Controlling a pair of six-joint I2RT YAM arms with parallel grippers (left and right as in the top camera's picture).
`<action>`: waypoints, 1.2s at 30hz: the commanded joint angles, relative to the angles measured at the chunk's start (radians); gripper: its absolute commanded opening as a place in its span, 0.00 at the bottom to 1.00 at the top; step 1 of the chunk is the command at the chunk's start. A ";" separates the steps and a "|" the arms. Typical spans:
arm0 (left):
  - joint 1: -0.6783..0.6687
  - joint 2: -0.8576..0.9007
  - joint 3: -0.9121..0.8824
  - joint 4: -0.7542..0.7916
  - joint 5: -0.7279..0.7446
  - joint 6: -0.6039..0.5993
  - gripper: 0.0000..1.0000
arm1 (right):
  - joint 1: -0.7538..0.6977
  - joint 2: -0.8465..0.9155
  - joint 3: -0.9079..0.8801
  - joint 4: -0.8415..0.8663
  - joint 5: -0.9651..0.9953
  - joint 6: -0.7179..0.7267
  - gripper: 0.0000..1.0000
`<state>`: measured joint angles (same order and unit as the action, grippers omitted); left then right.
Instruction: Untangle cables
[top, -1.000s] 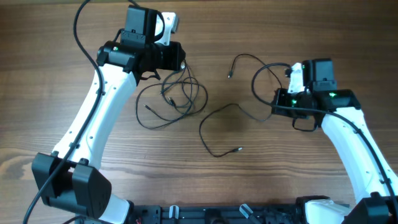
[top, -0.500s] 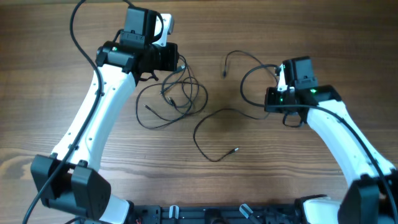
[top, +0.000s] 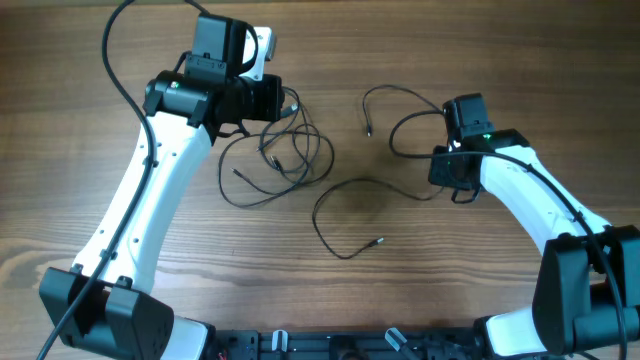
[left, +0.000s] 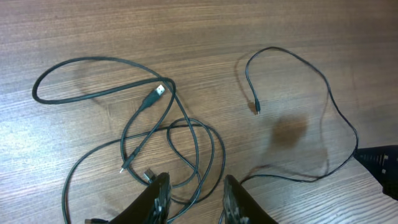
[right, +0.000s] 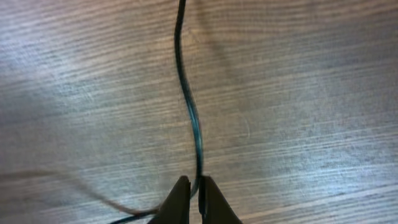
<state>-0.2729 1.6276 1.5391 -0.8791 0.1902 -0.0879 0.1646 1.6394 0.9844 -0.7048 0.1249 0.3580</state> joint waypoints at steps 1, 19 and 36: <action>0.003 -0.023 0.019 -0.002 -0.008 0.005 0.29 | -0.005 0.012 0.018 -0.023 0.016 -0.015 0.10; 0.002 -0.024 0.019 -0.023 -0.009 0.005 0.29 | -0.005 0.012 0.033 -0.044 -0.079 -0.144 0.66; 0.002 -0.059 0.019 -0.001 -0.009 0.050 0.32 | 0.035 0.013 0.033 0.022 -0.367 -0.542 0.80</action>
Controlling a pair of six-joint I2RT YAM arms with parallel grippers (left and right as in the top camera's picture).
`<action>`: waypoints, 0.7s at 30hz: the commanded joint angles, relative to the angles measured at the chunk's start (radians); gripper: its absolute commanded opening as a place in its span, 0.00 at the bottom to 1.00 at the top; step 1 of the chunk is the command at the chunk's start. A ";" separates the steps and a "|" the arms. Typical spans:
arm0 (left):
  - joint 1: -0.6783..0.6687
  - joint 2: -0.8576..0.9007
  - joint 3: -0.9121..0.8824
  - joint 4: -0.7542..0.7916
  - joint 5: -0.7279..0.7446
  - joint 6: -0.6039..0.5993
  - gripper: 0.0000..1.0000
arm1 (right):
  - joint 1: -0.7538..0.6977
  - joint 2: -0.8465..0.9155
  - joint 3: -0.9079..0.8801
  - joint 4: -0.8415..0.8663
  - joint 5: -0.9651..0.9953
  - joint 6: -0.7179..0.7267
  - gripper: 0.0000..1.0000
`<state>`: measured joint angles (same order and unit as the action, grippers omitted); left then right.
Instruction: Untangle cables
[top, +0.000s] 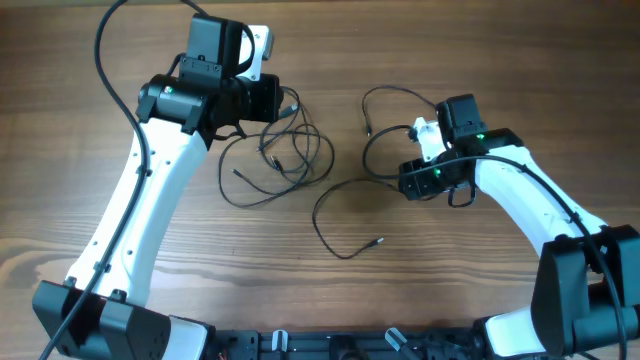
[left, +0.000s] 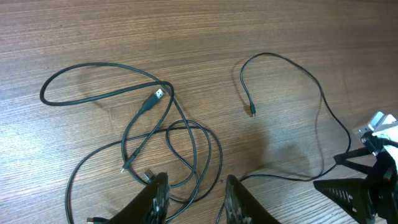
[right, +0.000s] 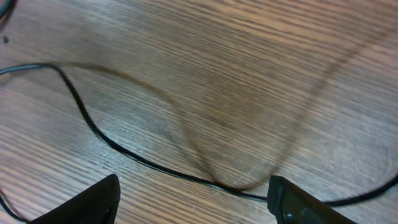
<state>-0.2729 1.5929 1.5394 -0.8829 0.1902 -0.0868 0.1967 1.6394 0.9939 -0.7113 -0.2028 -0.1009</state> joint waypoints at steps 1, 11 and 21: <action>0.002 -0.027 0.019 0.003 -0.009 0.057 0.32 | 0.003 0.013 0.023 0.040 -0.039 -0.098 0.80; 0.003 -0.047 0.019 0.002 -0.031 0.063 0.38 | 0.007 0.027 0.023 0.148 -0.219 -0.288 0.81; 0.003 -0.046 0.018 -0.107 -0.128 0.019 0.39 | 0.008 0.124 0.023 0.172 -0.326 -0.288 0.80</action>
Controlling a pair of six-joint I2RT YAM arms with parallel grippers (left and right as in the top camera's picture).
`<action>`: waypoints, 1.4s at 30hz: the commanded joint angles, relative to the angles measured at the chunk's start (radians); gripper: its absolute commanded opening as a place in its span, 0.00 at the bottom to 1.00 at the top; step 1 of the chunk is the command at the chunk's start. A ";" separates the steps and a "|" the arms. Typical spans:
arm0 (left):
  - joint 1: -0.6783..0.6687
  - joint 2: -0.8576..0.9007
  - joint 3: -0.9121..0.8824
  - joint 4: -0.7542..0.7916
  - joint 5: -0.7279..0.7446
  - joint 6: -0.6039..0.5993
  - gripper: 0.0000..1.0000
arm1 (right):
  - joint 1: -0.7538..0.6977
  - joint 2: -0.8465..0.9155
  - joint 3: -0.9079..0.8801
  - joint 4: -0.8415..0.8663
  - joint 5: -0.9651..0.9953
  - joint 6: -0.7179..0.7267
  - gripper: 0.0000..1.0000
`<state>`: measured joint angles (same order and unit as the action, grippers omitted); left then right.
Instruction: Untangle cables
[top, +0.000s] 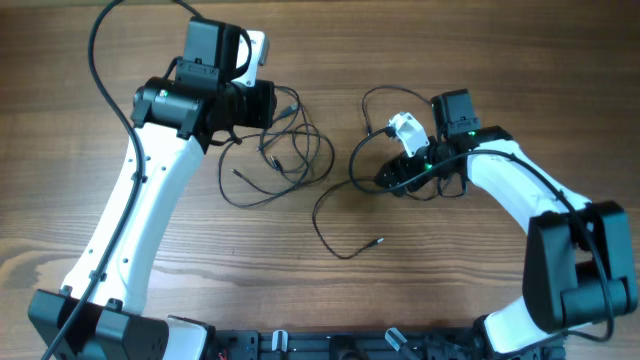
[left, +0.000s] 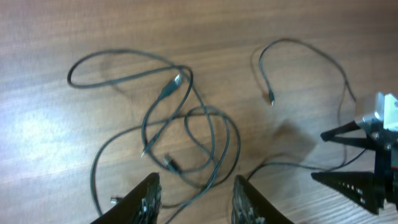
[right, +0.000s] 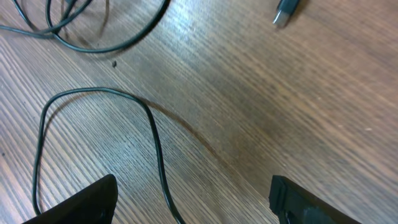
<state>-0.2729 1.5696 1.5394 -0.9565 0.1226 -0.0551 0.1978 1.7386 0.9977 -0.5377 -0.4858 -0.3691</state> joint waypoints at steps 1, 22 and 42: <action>0.003 -0.023 0.019 -0.042 -0.071 -0.012 0.39 | 0.007 0.025 0.019 -0.001 -0.042 -0.020 0.80; 0.003 -0.023 0.019 -0.051 -0.068 -0.013 0.40 | 0.077 0.083 0.011 -0.025 0.205 0.067 0.62; 0.003 -0.023 0.018 -0.051 -0.038 -0.013 0.43 | 0.084 0.085 0.032 -0.039 0.900 0.615 0.05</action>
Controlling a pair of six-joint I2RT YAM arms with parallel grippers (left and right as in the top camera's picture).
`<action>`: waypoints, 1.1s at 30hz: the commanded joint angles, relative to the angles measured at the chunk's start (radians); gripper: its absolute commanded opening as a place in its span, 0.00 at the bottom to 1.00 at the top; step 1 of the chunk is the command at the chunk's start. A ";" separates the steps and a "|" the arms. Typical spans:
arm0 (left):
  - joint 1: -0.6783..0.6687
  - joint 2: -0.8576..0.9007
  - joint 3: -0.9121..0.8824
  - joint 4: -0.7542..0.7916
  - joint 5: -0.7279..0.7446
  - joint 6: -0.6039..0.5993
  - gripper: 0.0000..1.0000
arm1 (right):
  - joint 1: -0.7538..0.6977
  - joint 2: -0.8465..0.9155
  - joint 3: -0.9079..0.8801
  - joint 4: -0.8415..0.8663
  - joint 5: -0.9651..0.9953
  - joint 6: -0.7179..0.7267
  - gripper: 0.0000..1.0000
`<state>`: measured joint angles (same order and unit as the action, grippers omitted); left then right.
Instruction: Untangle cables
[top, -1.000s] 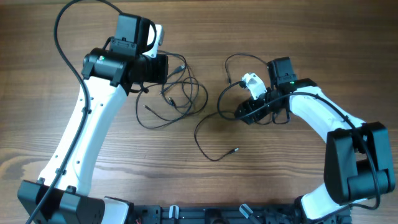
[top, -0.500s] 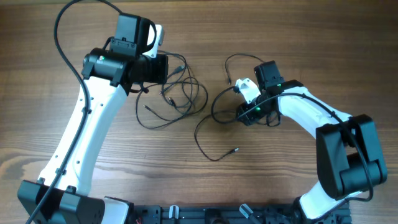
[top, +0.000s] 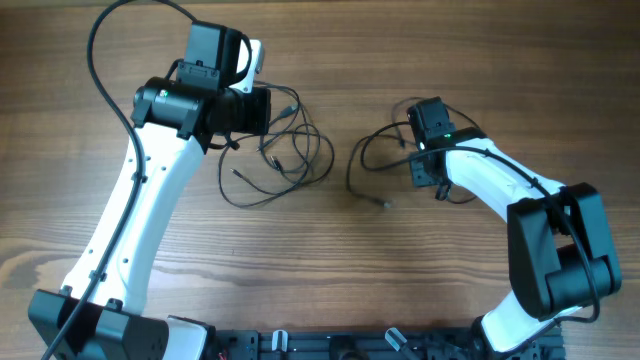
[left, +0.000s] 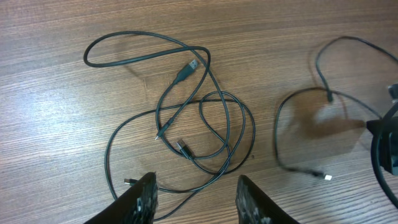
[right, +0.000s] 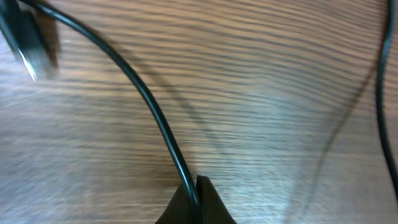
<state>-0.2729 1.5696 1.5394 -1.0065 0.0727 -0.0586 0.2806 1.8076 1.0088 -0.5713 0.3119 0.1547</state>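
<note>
A tangle of dark cables with USB plugs lies left of centre, also shown as the tangle in the left wrist view. My left gripper hovers open above its far-left side, with the fingertips spread and nothing between them. A separate thin black cable curls at centre right, its small plug lying free. My right gripper is shut on this thin cable, low over the wood. The same thin cable shows at the right of the left wrist view.
The wooden table carries only the cables. My left arm's own supply cable arcs over the far-left corner. The right arm lies along the right side.
My right gripper was wide open, further left over the thin cable. Now it is shut on that cable further right, and the cable's lower loop and plug lie closer to it.
At first my right gripper was shut on the thin cable at the right. Then it stood open, and later open further left near the cable's middle. Now it grips the cable again and the long lower loop has bunched up. The left gripper stayed open over the tangle.
</note>
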 joint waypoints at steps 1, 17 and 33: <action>0.003 -0.023 0.018 0.000 0.012 -0.009 0.43 | 0.001 0.016 0.022 -0.009 0.117 0.093 0.05; 0.003 -0.022 0.018 0.000 0.012 -0.009 0.44 | 0.200 0.016 0.170 -0.163 0.261 0.002 0.04; 0.003 -0.022 0.018 0.024 -0.019 -0.002 0.45 | 0.452 0.016 0.183 -0.183 0.335 0.100 0.05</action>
<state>-0.2729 1.5696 1.5394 -0.9863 0.0708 -0.0582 0.7570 1.8095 1.1679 -0.7486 0.6052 0.1982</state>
